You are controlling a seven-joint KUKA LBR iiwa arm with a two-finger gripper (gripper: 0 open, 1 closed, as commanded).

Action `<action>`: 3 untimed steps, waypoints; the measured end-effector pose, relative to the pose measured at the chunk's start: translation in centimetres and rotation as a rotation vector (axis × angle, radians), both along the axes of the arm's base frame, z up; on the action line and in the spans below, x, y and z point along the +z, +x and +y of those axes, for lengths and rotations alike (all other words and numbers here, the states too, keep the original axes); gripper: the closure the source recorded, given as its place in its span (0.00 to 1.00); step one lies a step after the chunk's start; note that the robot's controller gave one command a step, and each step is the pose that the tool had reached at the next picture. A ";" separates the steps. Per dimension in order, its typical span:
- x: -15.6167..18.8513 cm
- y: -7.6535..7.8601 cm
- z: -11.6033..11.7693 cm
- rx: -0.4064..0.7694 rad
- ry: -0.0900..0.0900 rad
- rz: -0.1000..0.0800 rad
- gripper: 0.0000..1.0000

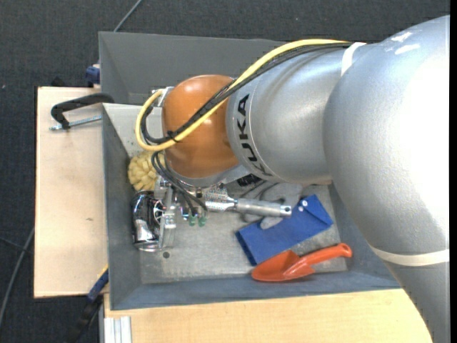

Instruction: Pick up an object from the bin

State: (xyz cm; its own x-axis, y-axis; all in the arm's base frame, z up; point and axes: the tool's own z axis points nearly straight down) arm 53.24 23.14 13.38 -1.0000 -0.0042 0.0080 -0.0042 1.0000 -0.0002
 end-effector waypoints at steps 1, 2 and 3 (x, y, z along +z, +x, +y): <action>0.5 0.2 -0.1 -0.003 0.002 -0.008 0.00; -4.0 -2.4 0.0 0.308 0.004 -0.008 0.00; -3.9 -3.0 0.1 0.422 0.006 -0.012 0.00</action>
Offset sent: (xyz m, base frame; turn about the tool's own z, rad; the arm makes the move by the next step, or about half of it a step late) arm -0.0394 -0.0015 -0.0638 -0.4487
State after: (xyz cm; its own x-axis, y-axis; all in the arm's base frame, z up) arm 50.19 23.25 9.52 -0.9105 -0.4134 -0.0047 -0.4134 0.9105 0.0036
